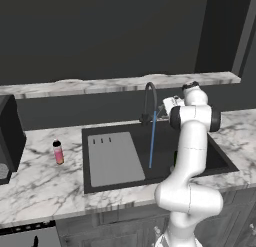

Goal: Turn on the sink faucet. Then move the cucumber from the counter to the sink. Turn off the sink. Move the vegetable from the sink to the pot next to the stove. Finally move the pot to the rear left burner.

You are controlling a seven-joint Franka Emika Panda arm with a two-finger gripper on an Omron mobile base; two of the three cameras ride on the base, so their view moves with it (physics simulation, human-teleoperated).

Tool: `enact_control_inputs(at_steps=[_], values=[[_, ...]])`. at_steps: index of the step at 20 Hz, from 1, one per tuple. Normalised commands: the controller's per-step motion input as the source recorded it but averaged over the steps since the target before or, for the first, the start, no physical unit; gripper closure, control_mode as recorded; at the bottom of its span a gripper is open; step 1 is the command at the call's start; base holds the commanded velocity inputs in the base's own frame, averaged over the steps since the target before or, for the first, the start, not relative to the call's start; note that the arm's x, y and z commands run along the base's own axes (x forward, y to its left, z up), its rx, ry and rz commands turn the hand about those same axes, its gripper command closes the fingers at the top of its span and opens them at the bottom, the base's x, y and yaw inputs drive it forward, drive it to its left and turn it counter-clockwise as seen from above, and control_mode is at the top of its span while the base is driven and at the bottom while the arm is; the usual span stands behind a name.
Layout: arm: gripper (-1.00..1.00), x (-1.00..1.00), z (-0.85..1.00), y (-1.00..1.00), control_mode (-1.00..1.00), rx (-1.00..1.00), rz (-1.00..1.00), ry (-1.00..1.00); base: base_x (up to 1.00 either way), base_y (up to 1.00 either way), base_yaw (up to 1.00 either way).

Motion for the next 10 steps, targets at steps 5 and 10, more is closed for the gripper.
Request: enact_control_inputs(at_steps=[5,10], values=[[-1.0,0.0,0.0,0.11,-1.0,0.0,0.02,0.0,0.0,0.0,0.0],[-1.0,-0.01,0.0,0.17,-1.0,0.0,0.02,0.0,0.0,0.0,0.0]])
